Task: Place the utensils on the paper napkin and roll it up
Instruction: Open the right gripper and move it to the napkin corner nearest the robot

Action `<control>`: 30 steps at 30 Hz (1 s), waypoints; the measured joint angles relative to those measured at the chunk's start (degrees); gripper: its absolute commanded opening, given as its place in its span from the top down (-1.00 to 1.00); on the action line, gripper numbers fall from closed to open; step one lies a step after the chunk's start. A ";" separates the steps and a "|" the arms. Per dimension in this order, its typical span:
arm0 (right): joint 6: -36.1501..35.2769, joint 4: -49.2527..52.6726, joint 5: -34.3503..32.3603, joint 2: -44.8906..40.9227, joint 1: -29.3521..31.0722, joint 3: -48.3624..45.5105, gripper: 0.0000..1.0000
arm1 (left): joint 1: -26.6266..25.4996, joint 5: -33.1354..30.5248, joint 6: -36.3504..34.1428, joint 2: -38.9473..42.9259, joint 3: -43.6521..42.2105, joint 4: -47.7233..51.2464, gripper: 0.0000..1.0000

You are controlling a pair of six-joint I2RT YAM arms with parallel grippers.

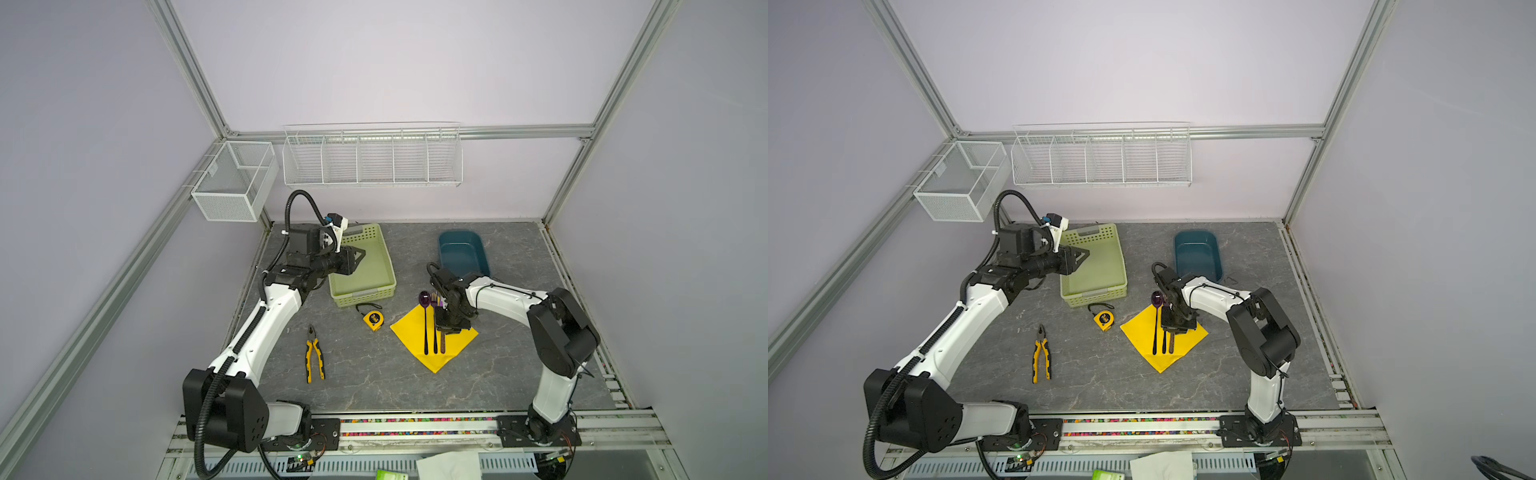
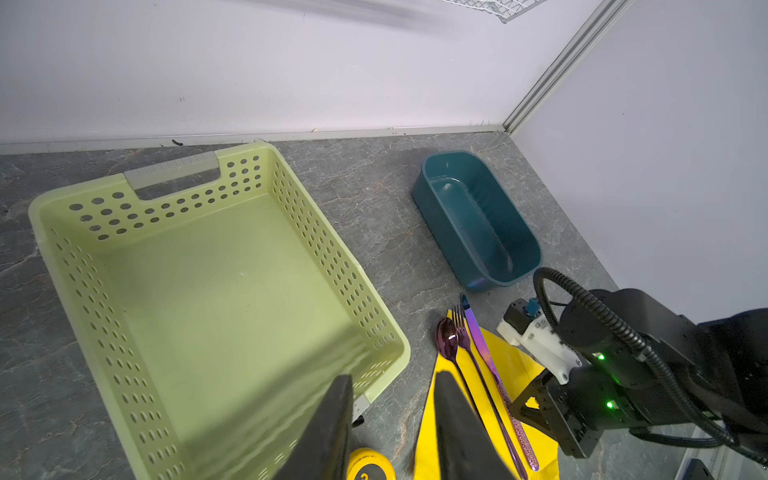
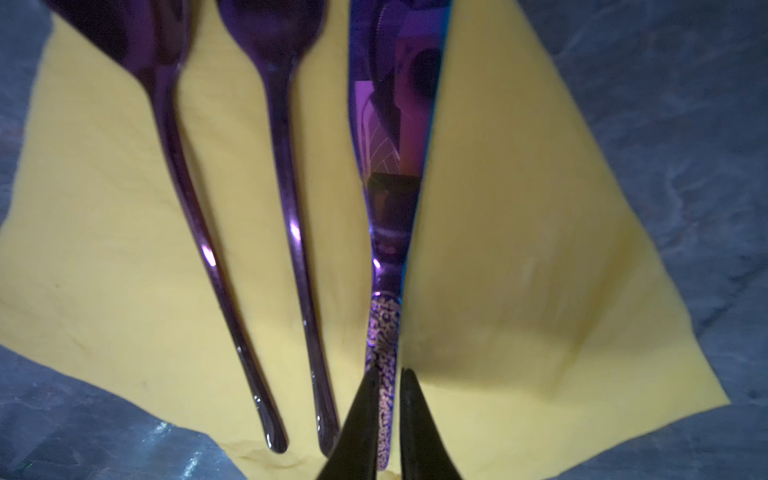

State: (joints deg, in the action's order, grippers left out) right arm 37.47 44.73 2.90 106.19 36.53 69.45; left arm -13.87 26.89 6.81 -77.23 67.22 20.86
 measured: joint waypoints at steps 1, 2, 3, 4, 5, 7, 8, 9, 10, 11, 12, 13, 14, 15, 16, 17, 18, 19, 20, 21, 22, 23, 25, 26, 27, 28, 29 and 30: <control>-0.24 0.02 -0.31 -0.15 0.00 0.02 0.71 | 0.00 -0.02 0.00 0.00 0.00 -0.02 0.32; -0.46 0.13 -0.50 -0.37 0.00 0.02 0.70 | 0.00 -0.02 0.00 0.00 0.00 -0.02 0.31; -0.79 0.22 -0.57 -0.70 0.02 0.02 0.70 | 0.00 -0.02 0.00 0.00 0.00 -0.02 0.31; -1.60 0.28 -0.70 -1.49 0.11 0.02 0.69 | 0.00 0.00 0.00 0.00 0.00 -0.02 0.32; -2.43 0.28 -0.72 -2.32 0.13 0.02 0.68 | 0.00 0.00 0.00 0.00 0.00 -0.02 0.32; -4.35 0.22 -0.50 -4.35 0.17 0.00 0.66 | 0.00 0.00 0.00 0.00 0.00 -0.02 0.31; -5.77 0.11 -0.13 -5.55 0.22 -0.07 0.63 | 0.00 0.00 0.00 0.00 0.00 -0.02 0.32; -7.02 -0.11 0.24 -6.58 0.31 -0.20 0.59 | 0.00 0.00 0.00 0.00 0.00 -0.02 0.31; -8.55 -0.55 0.81 -7.76 0.44 -0.57 0.56 | 0.00 0.00 0.00 0.00 0.00 -0.02 0.32; -10.49 -1.18 1.49 -9.03 0.68 -1.18 0.55 | 0.00 0.00 0.00 0.00 0.00 -0.02 0.32; -12.26 -1.92 2.14 -10.27 0.98 -2.12 0.54 | 0.00 0.00 0.00 0.00 0.00 -0.02 0.32; -14.60 -2.67 2.86 -11.87 1.46 -3.26 0.53 | 0.00 -0.02 0.00 -0.02 0.00 -0.02 0.32; -16.59 -3.10 3.54 -13.20 1.95 -4.35 0.53 | 0.00 0.00 0.00 -0.02 0.00 -0.02 0.31; -18.78 -3.48 4.13 -14.45 2.62 -5.22 0.53 | 0.00 0.00 0.00 -0.02 0.00 -0.02 0.32; -21.11 -4.00 4.66 -15.80 3.48 -6.27 0.54 | 0.00 0.00 0.00 -0.02 0.00 -0.02 0.32; -24.00 -4.81 5.01 -17.53 4.50 -7.54 0.55 | 0.00 0.00 0.00 -0.02 0.00 -0.02 0.32; -26.49 -5.51 5.27 -18.95 5.57 -8.66 0.56 | 0.00 0.00 0.00 -0.02 0.00 -0.02 0.32; -28.22 -6.19 5.53 -20.04 6.23 -9.55 0.57 | 0.00 0.00 0.00 -0.04 0.00 -0.04 0.31; -31.12 -7.32 5.68 -21.79 7.21 -11.04 0.56 | 0.00 0.00 0.00 -0.09 0.00 -0.04 0.31; -33.42 -8.20 5.81 -23.30 7.98 -12.28 0.54 | 0.00 0.00 0.00 -0.15 0.00 -0.04 0.32; -36.30 -9.05 6.03 -25.05 8.79 -13.66 0.51 | 0.00 0.00 0.00 -0.26 0.00 -0.04 0.32; -39.08 -9.90 6.25 -26.64 9.49 -14.93 0.47 | 0.00 -0.02 0.00 -0.37 0.00 -0.04 0.32; -43.95 -10.86 6.58 -29.07 10.64 -16.85 0.40 | 0.00 -0.07 0.00 -0.57 -0.02 -0.02 0.32; -46.10 -11.06 6.56 -29.77 11.15 -17.40 0.35 | 0.00 -0.09 0.00 -0.61 -0.04 -0.02 0.31; -48.06 -11.74 6.34 -30.32 11.65 -18.12 0.29 | 0.00 -0.09 0.00 -0.66 -0.04 -0.02 0.32; -49.90 -12.22 5.86 -30.69 12.26 -18.86 0.26 | 0.00 -0.11 0.00 -0.68 -0.07 -0.02 0.32; -51.60 -12.63 4.98 -30.97 13.14 -19.78 0.24 | 0.00 -0.17 0.00 -0.72 -0.07 -0.02 0.32; -53.05 -13.03 3.87 -31.15 14.16 -20.81 0.23 | 0.00 -0.24 0.00 -0.76 -0.07 -0.04 0.32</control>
State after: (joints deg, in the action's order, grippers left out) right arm -15.57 31.70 6.76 75.05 50.70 48.64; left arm -13.87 26.65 6.81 -78.00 67.16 20.82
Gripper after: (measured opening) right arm 0.373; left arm 0.342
